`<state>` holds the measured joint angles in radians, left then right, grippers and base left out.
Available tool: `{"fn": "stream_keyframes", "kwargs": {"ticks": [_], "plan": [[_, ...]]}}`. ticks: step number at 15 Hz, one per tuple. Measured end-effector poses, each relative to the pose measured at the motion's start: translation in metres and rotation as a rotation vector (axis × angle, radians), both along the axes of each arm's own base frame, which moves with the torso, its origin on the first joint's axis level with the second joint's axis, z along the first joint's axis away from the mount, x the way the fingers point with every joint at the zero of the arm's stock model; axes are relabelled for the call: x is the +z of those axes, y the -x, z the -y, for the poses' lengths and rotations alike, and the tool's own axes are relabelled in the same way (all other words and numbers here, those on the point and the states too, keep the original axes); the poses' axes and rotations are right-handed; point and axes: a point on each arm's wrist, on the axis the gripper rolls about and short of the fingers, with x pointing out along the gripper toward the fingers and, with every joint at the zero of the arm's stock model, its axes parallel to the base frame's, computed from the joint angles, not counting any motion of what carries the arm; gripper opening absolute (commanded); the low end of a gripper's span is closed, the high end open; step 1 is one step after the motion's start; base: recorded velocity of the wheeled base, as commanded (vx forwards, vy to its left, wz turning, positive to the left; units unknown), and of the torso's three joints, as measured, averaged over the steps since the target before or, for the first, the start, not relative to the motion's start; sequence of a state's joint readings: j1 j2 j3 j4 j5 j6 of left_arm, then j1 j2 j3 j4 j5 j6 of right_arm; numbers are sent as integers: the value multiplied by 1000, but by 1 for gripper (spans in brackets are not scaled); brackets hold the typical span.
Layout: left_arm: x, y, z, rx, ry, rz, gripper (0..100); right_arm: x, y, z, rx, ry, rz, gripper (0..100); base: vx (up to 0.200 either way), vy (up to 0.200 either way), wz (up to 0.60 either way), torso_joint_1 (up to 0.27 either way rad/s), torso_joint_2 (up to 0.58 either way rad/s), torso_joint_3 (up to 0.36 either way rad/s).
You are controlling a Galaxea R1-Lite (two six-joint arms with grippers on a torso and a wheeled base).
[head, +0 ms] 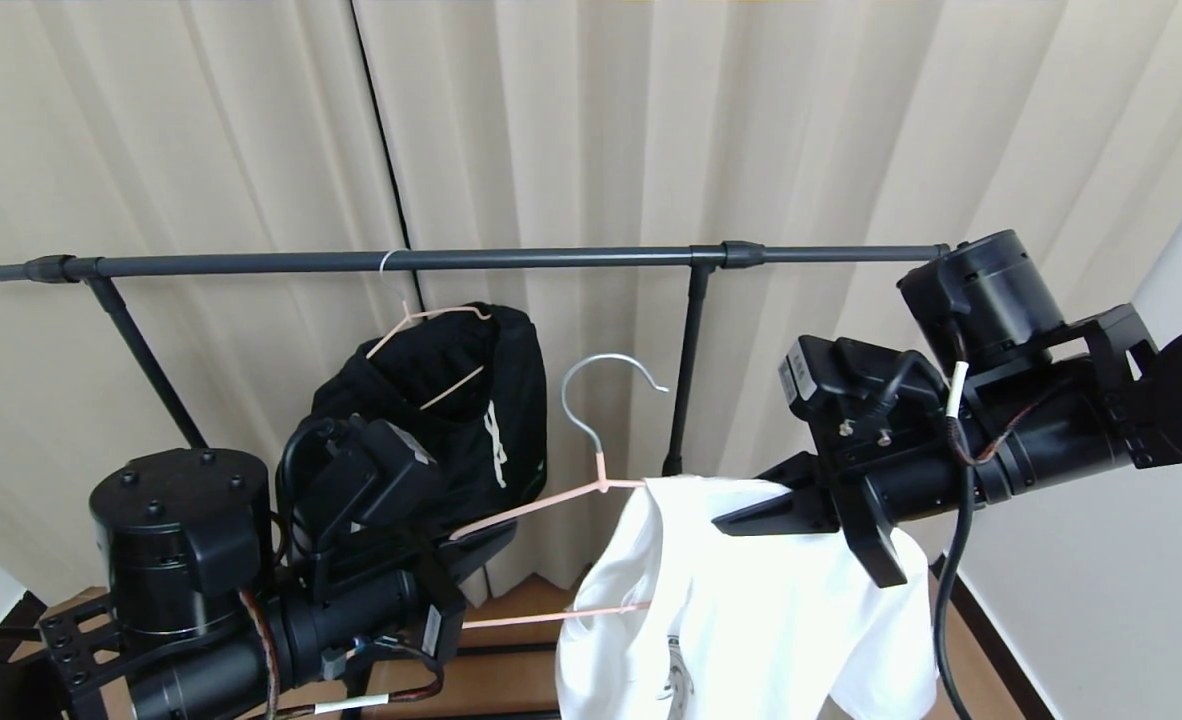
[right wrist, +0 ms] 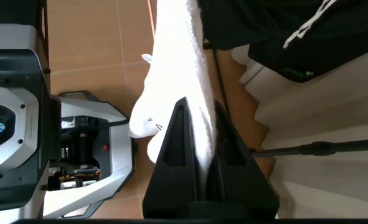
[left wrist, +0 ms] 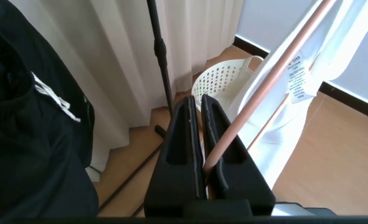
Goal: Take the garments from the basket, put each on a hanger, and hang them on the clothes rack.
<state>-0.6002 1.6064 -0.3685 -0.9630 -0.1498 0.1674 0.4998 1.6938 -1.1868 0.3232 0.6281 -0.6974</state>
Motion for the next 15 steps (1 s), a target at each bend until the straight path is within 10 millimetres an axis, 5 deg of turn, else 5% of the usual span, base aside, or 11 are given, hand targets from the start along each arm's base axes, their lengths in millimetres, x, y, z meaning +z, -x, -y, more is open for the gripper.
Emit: {"fn": "stream_keyframes", "kwargs": {"ticks": [2,3,15], "plan": [[0,0,0,1,0,-1,0,1,2,1,0,-2,3,0,0,0,0,0,0,0],[0,0,0,0,0,-2,100,2,3,2,0,-3,5,0,0,0,0,0,0,0],[11,5,-7,-81,126,80,100,-2,12,11,-95,86,47,0,0,0,0,0,0,0]]}}
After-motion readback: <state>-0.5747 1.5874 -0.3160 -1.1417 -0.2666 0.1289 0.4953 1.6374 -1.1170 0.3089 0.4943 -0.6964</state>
